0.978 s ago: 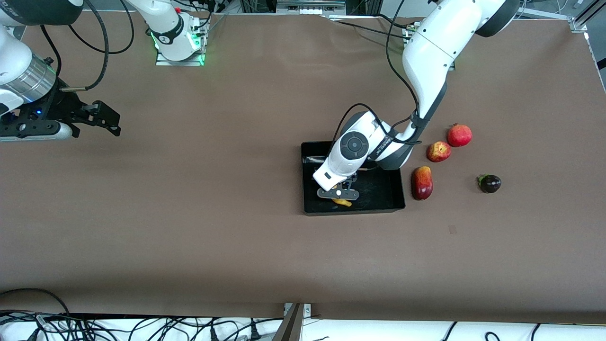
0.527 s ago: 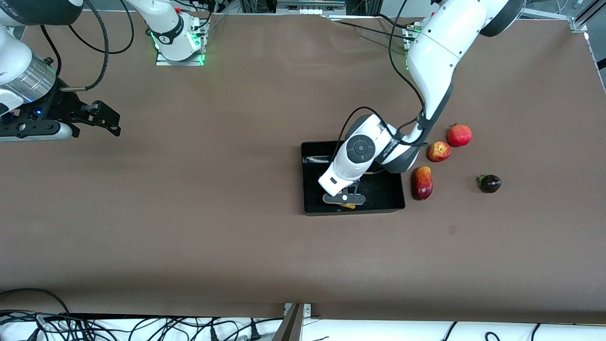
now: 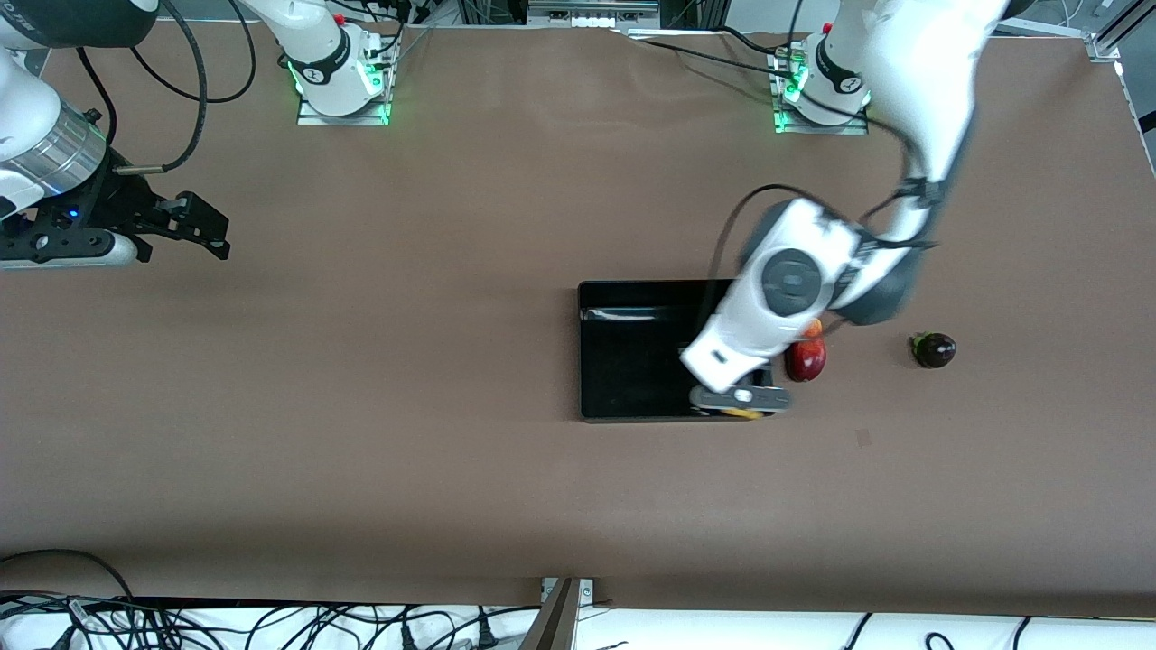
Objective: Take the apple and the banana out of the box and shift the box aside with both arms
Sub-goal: 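Carry the yellow banana out and lower it beside the plum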
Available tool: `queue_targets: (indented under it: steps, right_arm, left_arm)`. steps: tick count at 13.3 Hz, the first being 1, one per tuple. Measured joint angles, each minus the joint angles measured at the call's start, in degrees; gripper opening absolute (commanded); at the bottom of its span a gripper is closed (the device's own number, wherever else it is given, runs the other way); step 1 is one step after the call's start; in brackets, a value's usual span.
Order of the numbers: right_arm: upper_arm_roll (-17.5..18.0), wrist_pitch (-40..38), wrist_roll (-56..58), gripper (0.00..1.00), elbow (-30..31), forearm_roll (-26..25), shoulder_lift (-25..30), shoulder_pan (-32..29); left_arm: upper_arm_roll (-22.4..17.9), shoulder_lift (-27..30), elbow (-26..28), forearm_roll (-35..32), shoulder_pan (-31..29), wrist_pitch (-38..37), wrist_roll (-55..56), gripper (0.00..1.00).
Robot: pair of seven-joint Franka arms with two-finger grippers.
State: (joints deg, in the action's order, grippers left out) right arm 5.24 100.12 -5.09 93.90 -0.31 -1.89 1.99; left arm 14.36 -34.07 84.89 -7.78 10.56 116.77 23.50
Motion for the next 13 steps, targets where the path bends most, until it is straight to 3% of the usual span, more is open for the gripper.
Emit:
queue_targets:
  steps: [4,8,9,10,11,13]
  right_arm:
    - [0.01,0.0,0.0,1.0,-0.01,0.0,0.0,0.0]
    - [0.04,0.0,0.0,1.0,-0.03,0.0,0.0,0.01]
    - [0.09,0.0,0.0,1.0,-0.03,0.0,0.0,0.02]
    - [0.19,0.0,0.0,1.0,-0.04,0.0,0.0,0.03]
    - [0.26,0.0,0.0,1.0,-0.05,0.0,0.0,0.03]
    - [0.35,0.0,0.0,1.0,-0.06,0.0,0.0,0.03]
  left_arm:
    - [-0.57,0.83,1.44,-0.08,-10.81,-4.6,-20.02,0.0]
    - [-0.75,-3.24,5.85,-0.49,-18.54,0.73,-29.9,0.04]
    - [-0.73,-3.95,8.02,-2.39,-18.89,4.9,-30.25,0.24]
    - [-0.72,-4.44,10.12,-5.24,-18.98,9.14,-30.25,0.86]
    - [-0.72,-4.77,11.67,-7.45,-19.21,12.08,-30.23,1.0]
    - [-0.71,-4.83,12.72,-8.99,-19.81,13.95,-30.26,1.0]
